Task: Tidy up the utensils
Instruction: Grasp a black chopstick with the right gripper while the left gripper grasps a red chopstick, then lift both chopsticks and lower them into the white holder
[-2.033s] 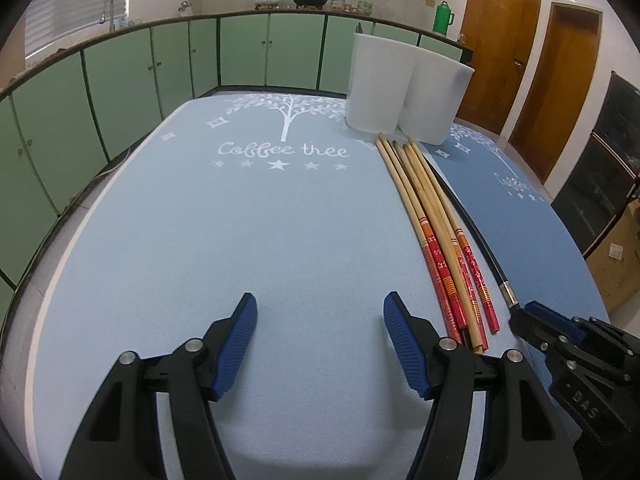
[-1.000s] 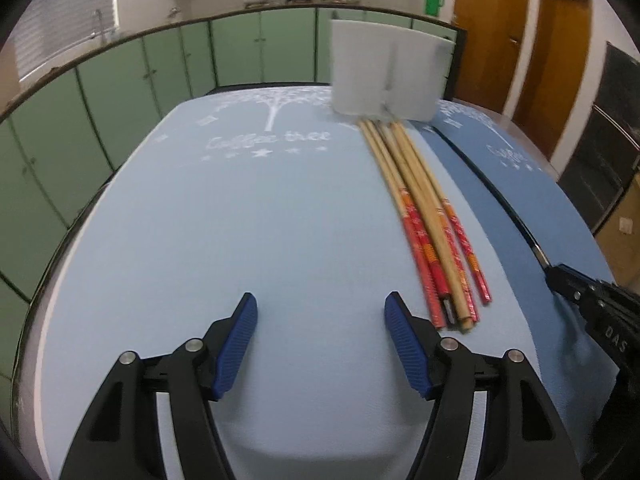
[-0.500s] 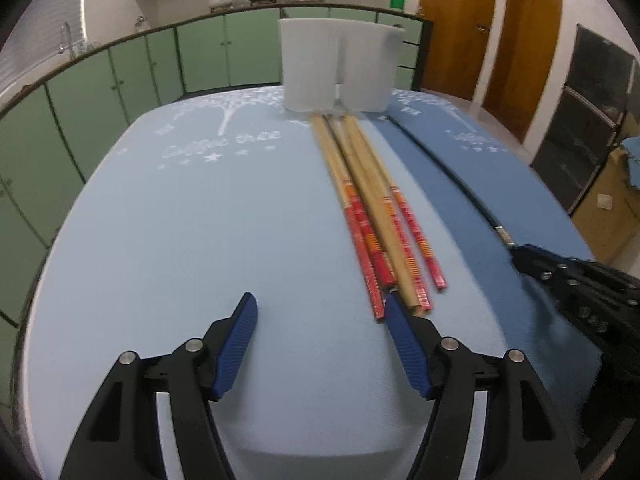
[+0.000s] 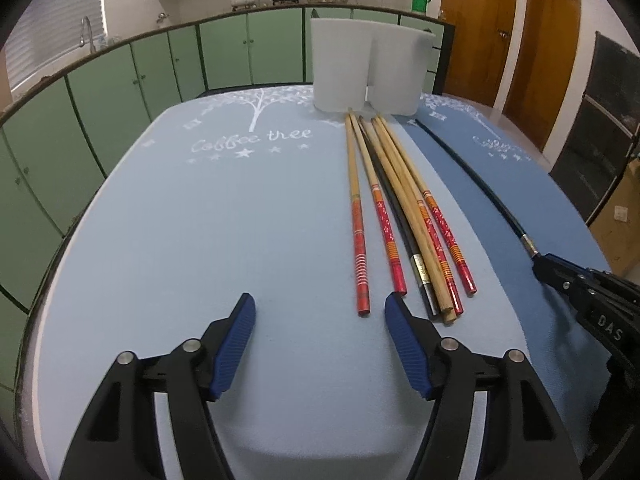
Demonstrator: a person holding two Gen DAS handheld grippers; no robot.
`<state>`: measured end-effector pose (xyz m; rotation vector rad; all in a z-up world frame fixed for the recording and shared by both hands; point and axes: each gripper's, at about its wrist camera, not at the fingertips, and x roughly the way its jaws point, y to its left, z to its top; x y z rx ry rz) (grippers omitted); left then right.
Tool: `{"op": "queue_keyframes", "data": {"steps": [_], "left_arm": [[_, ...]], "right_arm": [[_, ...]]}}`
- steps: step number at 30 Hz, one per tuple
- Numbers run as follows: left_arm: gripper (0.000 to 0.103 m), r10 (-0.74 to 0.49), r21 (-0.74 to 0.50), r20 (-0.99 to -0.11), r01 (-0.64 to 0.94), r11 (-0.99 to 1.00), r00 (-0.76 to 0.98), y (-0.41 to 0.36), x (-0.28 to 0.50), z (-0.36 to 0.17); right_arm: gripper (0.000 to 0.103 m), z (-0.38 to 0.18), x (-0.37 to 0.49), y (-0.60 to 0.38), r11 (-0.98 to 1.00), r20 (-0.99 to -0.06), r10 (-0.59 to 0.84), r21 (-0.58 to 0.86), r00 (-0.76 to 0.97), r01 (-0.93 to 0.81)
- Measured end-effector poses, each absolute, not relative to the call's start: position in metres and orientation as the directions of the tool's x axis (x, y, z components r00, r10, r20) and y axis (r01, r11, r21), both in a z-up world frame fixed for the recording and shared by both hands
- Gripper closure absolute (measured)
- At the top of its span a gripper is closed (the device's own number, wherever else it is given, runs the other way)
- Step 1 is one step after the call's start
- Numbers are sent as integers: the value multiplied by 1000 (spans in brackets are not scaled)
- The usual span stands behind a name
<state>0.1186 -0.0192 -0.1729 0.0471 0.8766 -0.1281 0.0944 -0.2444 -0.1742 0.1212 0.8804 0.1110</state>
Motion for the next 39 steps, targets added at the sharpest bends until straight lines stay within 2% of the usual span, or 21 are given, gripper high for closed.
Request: {"op": "queue_keyframes", "data": {"steps": [2, 4, 7, 11, 15, 20, 31, 35, 39], "left_arm": [[37, -92, -14, -771, 129, 992, 630, -18, 119, -173], [41, -97, -22, -770, 126, 992, 631, -18, 120, -172], [56, -96, -29, -764, 115, 993, 637, -18, 123, -172], [82, -109, -41, -761, 120, 992, 640, -24, 126, -172], [96, -124, -71, -757, 108, 992, 641, -23, 128, -173], [97, -133, -91, -742, 97, 991, 657, -19, 124, -166], [97, -111, -56, -695, 101, 993, 711, -10, 102, -121], [97, -116, -72, -698, 92, 993, 707, -1, 104, -135], [97, -147, -127, -738, 80, 989, 658, 9, 114, -161]], "right_arm": [[94, -174, 95, -244, 988, -764, 146, 147, 629, -51], [94, -174, 95, -245, 986, -763, 153, 155, 628, -53], [95, -174, 95, -245, 987, -760, 148, 150, 632, -51], [96, -175, 94, -242, 991, -758, 131, 125, 639, -54], [97, -174, 93, -242, 991, -757, 131, 124, 641, -56], [97, -169, 90, -243, 989, -748, 141, 138, 649, -56], [97, -137, 74, -246, 990, -702, 137, 126, 699, -68], [97, -147, 76, -245, 990, -719, 134, 131, 682, -57], [97, -164, 78, -242, 992, -745, 122, 122, 656, -46]]}}
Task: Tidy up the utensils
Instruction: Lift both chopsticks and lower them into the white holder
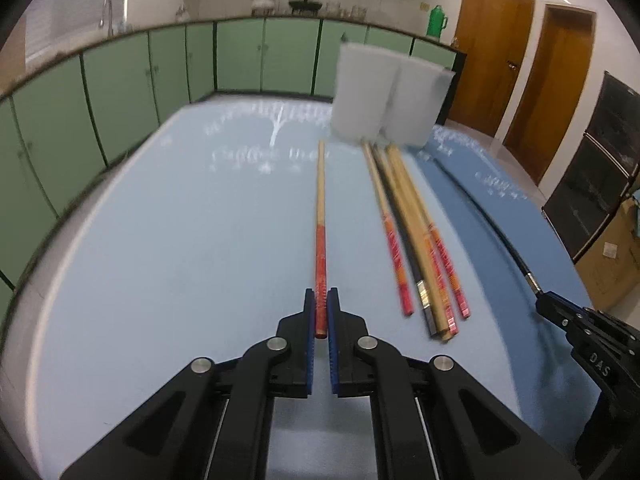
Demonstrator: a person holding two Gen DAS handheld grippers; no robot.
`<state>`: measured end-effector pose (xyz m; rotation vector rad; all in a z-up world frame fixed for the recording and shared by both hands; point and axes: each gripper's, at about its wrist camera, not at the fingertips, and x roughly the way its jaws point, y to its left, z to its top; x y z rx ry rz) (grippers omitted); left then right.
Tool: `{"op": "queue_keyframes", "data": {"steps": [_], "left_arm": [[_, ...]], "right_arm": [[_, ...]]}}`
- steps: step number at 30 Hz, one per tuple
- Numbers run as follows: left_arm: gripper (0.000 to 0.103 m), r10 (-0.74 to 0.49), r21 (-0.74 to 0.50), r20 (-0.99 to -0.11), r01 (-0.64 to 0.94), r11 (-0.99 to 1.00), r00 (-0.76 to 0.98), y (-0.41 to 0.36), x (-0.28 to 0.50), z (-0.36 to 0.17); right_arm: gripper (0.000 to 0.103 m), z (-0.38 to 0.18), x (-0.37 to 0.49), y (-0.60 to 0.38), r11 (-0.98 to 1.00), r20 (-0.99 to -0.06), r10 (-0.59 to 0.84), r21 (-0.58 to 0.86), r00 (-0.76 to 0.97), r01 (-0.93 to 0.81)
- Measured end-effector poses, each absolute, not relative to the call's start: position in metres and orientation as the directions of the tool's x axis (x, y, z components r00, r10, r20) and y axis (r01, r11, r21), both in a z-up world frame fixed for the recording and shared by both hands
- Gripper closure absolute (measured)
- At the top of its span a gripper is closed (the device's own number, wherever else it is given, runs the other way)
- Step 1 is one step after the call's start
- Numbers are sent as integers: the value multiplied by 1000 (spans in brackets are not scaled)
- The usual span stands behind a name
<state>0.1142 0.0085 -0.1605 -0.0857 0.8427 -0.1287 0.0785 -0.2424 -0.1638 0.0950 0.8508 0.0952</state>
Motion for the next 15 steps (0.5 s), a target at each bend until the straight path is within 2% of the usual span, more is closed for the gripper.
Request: {"op": "queue_keyframes", "data": {"steps": [2, 4, 5, 6, 15], "left_arm": [[95, -171, -154, -751, 83, 985, 638, 12, 115, -167], [87, -182, -171, -748, 79, 982, 639, 15, 112, -167], [78, -186, -174, -745, 83, 981, 640, 16, 111, -166], [75, -182, -170, -744, 82, 982, 643, 16, 109, -166], [74, -148, -106, -742, 104, 989, 654, 7, 97, -170]], "right_arm": [[97, -169, 79, -242, 991, -755, 123, 125, 645, -42], [97, -171, 79, -242, 992, -756, 122, 121, 643, -45], [97, -172, 79, -241, 992, -757, 121, 120, 642, -46], [97, -172, 79, -241, 992, -757, 122, 121, 642, -46], [97, -173, 81, -243, 989, -758, 135, 137, 638, -48]]}}
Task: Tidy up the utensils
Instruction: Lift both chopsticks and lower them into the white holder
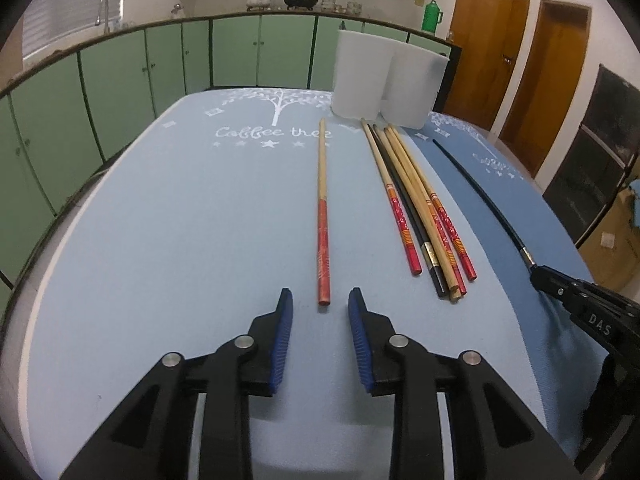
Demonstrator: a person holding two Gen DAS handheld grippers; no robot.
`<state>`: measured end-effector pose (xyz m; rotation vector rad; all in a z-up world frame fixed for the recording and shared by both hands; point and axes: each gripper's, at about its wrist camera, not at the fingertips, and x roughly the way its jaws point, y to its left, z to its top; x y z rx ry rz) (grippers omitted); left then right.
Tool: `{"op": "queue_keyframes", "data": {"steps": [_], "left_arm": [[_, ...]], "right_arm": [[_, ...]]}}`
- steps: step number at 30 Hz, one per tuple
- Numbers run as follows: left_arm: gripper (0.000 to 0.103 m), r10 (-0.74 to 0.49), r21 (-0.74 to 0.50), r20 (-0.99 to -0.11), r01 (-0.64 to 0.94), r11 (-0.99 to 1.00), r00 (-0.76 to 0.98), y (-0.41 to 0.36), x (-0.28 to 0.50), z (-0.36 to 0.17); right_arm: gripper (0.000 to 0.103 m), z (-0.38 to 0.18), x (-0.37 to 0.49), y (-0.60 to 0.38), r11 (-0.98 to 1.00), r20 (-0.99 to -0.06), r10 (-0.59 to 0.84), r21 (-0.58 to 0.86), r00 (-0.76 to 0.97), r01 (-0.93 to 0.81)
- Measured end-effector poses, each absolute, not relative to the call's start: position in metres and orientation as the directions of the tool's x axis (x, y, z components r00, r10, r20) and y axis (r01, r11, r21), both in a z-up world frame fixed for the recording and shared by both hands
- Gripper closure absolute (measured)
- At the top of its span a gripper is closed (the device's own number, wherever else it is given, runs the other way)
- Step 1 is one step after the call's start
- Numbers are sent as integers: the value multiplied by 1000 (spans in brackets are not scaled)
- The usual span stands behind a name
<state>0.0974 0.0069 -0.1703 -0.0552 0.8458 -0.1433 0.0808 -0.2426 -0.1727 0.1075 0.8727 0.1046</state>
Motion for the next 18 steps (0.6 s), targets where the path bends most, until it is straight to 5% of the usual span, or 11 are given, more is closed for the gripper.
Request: {"op": "queue_keyframes", "data": {"steps": [8, 18], "left_arm": [[97, -110, -76, -748, 81, 994, 654, 6, 102, -172], [97, -117, -94, -704, 72, 993, 701, 14, 95, -142]], "right_arm": [[97, -173, 80, -243, 990, -757, 131, 134, 640, -45], [97, -159, 77, -243, 991, -737, 126, 121, 664, -54]]}}
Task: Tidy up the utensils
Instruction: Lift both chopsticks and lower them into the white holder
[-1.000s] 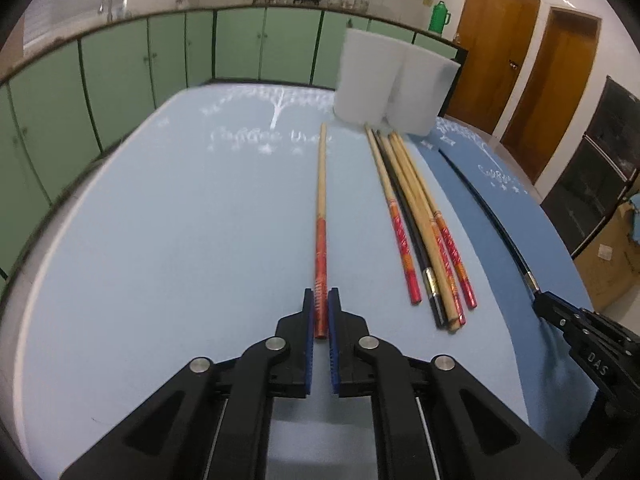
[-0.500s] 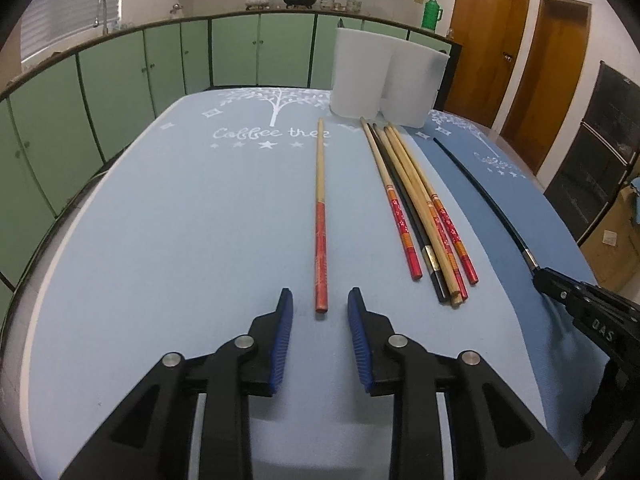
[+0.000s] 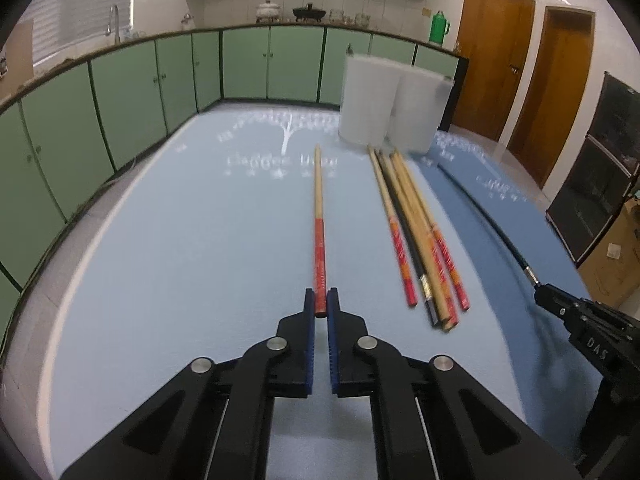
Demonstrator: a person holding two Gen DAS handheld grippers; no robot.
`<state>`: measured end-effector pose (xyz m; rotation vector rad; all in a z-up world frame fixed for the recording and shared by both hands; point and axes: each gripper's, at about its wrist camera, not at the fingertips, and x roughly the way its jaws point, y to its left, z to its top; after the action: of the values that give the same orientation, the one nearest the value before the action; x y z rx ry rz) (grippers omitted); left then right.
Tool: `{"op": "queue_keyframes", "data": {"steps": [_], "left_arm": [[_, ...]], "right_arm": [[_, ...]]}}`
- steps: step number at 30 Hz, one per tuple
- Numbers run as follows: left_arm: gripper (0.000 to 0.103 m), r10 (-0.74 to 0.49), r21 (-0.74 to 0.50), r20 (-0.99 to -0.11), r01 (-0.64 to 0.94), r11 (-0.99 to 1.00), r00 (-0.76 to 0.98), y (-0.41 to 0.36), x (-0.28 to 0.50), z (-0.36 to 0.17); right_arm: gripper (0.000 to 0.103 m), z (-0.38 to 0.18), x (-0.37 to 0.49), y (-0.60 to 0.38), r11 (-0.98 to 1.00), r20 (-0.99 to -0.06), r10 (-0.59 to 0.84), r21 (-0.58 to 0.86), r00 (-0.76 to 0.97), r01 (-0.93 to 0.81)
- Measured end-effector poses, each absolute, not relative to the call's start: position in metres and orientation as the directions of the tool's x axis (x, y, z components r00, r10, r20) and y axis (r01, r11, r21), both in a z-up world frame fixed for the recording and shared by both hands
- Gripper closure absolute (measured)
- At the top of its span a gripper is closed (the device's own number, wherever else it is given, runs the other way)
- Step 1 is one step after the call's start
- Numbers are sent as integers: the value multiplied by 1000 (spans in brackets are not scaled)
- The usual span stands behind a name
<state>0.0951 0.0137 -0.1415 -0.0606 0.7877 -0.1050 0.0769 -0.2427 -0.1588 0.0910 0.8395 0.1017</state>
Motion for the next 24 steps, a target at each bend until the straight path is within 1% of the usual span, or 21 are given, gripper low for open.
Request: {"op": "queue_keyframes", "data": {"steps": [5, 8, 18, 24], "left_arm": [[97, -114, -84, -657, 78, 993, 746, 15, 86, -109], [97, -111, -71, -610, 85, 994, 785, 15, 81, -84], [97, -188, -112, -462, 153, 982, 867, 15, 94, -2], [97, -232, -119, -432, 200, 973, 871, 3, 123, 21]], "right_arm": [[97, -132, 70, -242, 992, -696, 122, 105, 707, -69], [97, -110, 65, -243, 992, -664, 122, 98, 738, -76], [97, -21, 82, -254, 987, -545, 160, 117, 823, -114], [97, 16, 119, -255, 977, -531, 212, 132, 820, -167]]}}
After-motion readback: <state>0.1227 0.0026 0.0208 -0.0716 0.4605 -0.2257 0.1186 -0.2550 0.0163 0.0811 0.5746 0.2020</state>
